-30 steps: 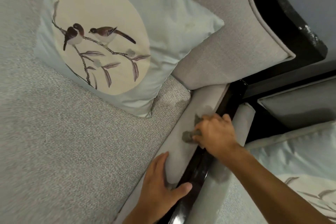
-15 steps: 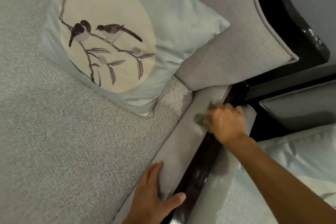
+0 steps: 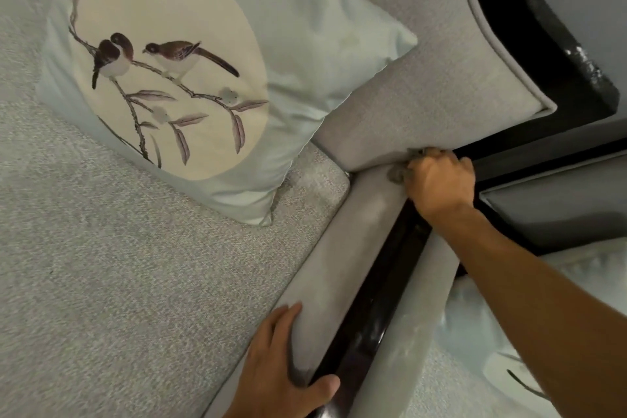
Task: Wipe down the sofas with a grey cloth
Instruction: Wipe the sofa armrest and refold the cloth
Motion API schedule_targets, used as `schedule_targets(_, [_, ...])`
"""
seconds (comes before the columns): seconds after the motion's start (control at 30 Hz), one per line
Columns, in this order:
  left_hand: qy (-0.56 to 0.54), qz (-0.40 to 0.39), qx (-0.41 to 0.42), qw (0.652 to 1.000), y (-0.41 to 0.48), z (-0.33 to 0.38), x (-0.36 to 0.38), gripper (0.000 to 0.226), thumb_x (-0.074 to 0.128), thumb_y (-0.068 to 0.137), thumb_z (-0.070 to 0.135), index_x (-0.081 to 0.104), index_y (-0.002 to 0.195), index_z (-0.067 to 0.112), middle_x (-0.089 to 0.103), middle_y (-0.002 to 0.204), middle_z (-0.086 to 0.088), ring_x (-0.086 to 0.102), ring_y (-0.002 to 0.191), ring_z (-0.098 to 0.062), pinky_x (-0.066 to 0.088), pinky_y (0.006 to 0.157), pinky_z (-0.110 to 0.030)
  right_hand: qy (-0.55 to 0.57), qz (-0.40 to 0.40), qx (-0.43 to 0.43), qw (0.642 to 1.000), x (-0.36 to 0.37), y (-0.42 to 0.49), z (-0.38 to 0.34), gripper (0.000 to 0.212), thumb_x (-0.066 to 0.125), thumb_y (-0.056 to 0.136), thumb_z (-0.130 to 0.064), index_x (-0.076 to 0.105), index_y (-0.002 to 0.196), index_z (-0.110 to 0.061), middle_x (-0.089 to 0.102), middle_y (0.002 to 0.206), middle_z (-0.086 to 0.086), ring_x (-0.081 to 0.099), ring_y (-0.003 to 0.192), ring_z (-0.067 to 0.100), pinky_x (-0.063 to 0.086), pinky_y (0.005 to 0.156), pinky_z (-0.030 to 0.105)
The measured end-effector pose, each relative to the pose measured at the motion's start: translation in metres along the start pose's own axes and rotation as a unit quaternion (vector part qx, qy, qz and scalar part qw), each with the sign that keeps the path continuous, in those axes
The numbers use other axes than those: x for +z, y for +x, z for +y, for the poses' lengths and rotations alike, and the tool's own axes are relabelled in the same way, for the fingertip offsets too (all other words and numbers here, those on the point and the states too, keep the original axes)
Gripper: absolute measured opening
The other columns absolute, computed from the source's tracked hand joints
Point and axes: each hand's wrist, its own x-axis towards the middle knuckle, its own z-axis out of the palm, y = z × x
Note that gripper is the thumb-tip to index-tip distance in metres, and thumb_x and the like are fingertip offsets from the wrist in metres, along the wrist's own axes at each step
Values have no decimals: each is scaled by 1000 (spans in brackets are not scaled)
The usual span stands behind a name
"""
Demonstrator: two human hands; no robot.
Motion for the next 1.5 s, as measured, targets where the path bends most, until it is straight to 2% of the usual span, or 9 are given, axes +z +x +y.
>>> schedule_targets(0.2, [-2,22,3,1000,-2,7,-1,111,68,45,76,19,144,62,13,153,31,23,147,1,33,118,-32,77,-49,-179,980,-13,-53,-20,23,57,93,-38,74,101,-25,64,106,2,64,98,26,41,85,37])
schedule_targets(0.33, [4,22,15,1000,-1,7,-1,114,65,44,85,19,145,59,11,153,33,22,145,6,29,119,-27,23,-31,-78,996,-12,-3,-18,39,49,97,-56,71,106,-25,70,105,2,68,94,25,47,72,32])
schedule_targets(0.5, [14,30,31,999,3,-4,6,116,65,44,93,27,147,55,17,155,30,25,146,5,31,118,-28,32,-88,-106,990,-3,3,-36,44,47,98,-57,67,114,-22,68,111,6,66,101,26,46,73,32])
schedule_targets(0.73, [38,50,13,998,9,-6,5,121,25,43,115,18,148,56,11,153,33,15,145,10,7,110,-4,-32,-87,-88,992,-18,20,-40,36,51,100,-48,68,111,-18,69,110,7,68,100,26,50,76,32])
schedule_targets(0.87, [43,85,20,995,12,-14,13,94,29,65,105,31,148,60,37,149,25,39,139,3,29,112,-15,-4,-133,-161,978,-18,-5,-69,33,53,99,-46,65,115,-20,67,114,5,66,106,23,49,83,33])
schedule_targets(0.97, [29,30,-1,999,10,-10,9,106,39,51,110,25,145,62,18,153,34,21,143,13,22,114,-16,27,-196,-220,955,-21,-23,-80,35,56,93,-54,66,114,-27,66,112,3,65,105,23,47,81,33])
schedule_targets(1.13, [19,22,-27,999,9,4,-5,124,14,34,116,16,144,59,7,148,38,8,139,19,12,118,-11,-30,-147,-80,985,-15,28,-70,41,56,96,-50,64,122,-19,65,121,8,64,112,27,50,88,35])
schedule_targets(1.3, [-8,0,-24,1000,3,10,-9,125,47,35,108,18,146,58,4,150,36,12,142,12,19,122,-22,-3,-186,-207,960,-9,-23,-79,41,51,93,-61,63,120,-32,66,118,0,63,110,21,47,85,34])
schedule_targets(1.5, [-11,-9,-23,1000,0,12,-10,113,62,48,82,15,148,57,5,153,32,13,146,4,21,124,-32,-16,-151,-64,986,-23,-2,-82,43,56,97,-50,61,121,-15,64,122,10,64,112,28,49,87,35])
